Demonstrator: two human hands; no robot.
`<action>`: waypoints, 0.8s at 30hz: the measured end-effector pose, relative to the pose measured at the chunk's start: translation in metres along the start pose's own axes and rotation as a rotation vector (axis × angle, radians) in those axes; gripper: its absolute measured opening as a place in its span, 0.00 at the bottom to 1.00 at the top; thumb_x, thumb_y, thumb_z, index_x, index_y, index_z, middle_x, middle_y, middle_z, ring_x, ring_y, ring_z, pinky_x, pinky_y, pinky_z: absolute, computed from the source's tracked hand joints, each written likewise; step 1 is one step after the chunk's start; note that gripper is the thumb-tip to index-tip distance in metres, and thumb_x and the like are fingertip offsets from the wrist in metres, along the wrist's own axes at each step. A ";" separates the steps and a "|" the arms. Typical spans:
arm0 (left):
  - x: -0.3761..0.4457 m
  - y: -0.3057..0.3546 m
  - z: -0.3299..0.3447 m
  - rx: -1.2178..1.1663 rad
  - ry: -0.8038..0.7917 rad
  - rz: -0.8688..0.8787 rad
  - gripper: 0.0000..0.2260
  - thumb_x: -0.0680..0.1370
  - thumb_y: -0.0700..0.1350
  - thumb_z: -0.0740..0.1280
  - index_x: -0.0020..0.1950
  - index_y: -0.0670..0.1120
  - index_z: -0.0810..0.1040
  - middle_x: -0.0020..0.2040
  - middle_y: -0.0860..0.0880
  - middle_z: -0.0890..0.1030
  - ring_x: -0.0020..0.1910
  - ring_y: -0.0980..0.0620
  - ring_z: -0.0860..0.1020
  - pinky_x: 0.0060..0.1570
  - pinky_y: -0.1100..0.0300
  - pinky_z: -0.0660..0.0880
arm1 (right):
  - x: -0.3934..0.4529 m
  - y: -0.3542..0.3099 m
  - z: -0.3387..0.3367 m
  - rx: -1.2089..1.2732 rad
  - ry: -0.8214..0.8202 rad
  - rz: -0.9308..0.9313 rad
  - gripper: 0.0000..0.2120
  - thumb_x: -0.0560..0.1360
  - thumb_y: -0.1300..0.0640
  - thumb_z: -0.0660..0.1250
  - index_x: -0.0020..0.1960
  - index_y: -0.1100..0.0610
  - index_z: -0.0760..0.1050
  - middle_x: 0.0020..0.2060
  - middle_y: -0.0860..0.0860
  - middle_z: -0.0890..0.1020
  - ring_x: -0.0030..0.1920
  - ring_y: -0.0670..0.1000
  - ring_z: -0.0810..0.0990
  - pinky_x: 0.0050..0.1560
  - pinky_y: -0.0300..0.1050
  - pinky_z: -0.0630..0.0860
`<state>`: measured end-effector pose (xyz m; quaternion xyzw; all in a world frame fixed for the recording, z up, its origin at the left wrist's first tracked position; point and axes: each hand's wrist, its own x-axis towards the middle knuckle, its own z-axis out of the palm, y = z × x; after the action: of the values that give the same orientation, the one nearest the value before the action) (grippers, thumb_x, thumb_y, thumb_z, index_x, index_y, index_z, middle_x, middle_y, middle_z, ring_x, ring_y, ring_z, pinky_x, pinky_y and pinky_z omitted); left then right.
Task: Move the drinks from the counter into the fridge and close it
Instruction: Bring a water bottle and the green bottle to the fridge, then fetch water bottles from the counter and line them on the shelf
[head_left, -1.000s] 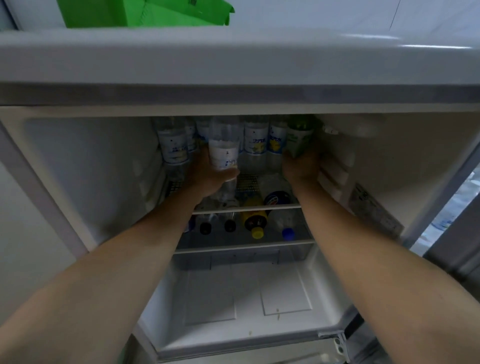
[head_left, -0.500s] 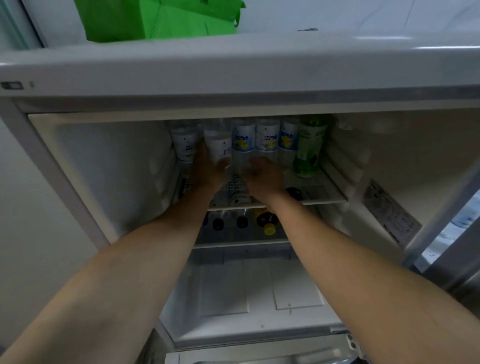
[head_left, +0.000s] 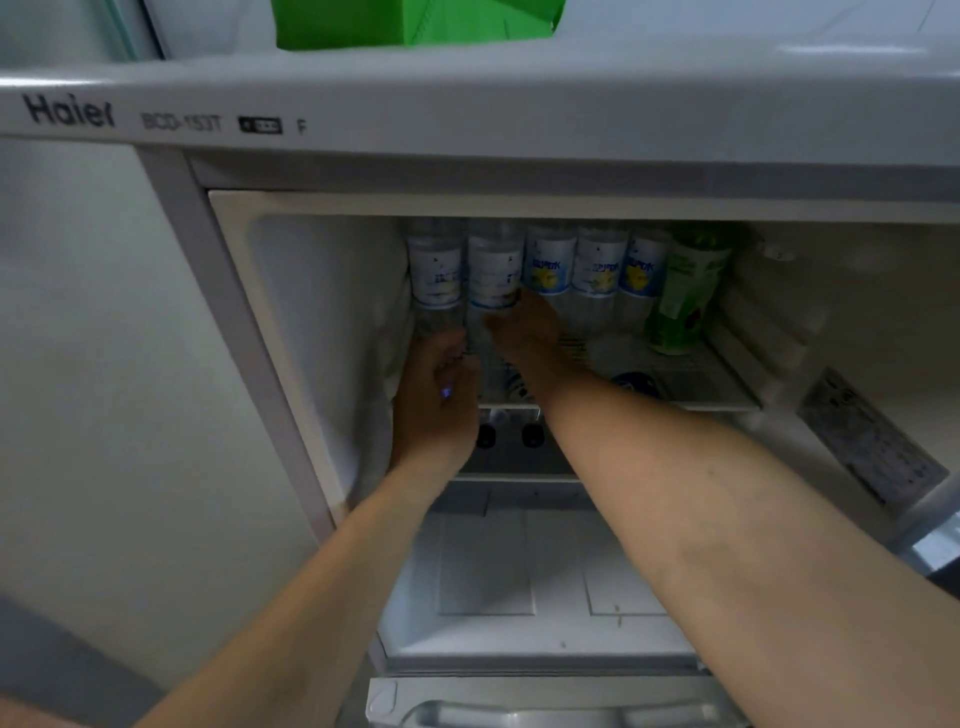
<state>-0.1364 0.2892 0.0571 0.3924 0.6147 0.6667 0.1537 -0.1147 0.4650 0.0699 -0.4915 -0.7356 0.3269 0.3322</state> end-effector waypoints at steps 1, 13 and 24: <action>-0.002 0.000 -0.001 0.002 0.005 -0.007 0.12 0.82 0.43 0.62 0.59 0.58 0.74 0.52 0.62 0.78 0.52 0.63 0.78 0.55 0.64 0.74 | 0.002 -0.001 0.002 -0.012 -0.001 -0.002 0.22 0.77 0.55 0.70 0.69 0.58 0.71 0.67 0.56 0.77 0.66 0.56 0.76 0.65 0.46 0.72; -0.012 -0.013 -0.001 -0.072 0.048 -0.171 0.15 0.81 0.44 0.62 0.49 0.67 0.75 0.49 0.62 0.80 0.53 0.57 0.80 0.60 0.46 0.78 | -0.012 0.011 -0.006 0.122 0.036 -0.018 0.21 0.80 0.55 0.66 0.71 0.58 0.71 0.67 0.55 0.77 0.64 0.54 0.77 0.66 0.45 0.72; -0.049 -0.005 0.045 -0.175 0.099 -0.036 0.08 0.80 0.43 0.63 0.51 0.57 0.76 0.51 0.47 0.80 0.52 0.43 0.80 0.52 0.42 0.79 | -0.130 0.047 -0.098 0.400 0.099 0.015 0.08 0.75 0.60 0.68 0.38 0.53 0.78 0.38 0.54 0.82 0.45 0.57 0.81 0.45 0.52 0.78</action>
<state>-0.0740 0.2880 0.0331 0.3327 0.5681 0.7335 0.1688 0.0272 0.3721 0.0655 -0.4367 -0.6353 0.4442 0.4564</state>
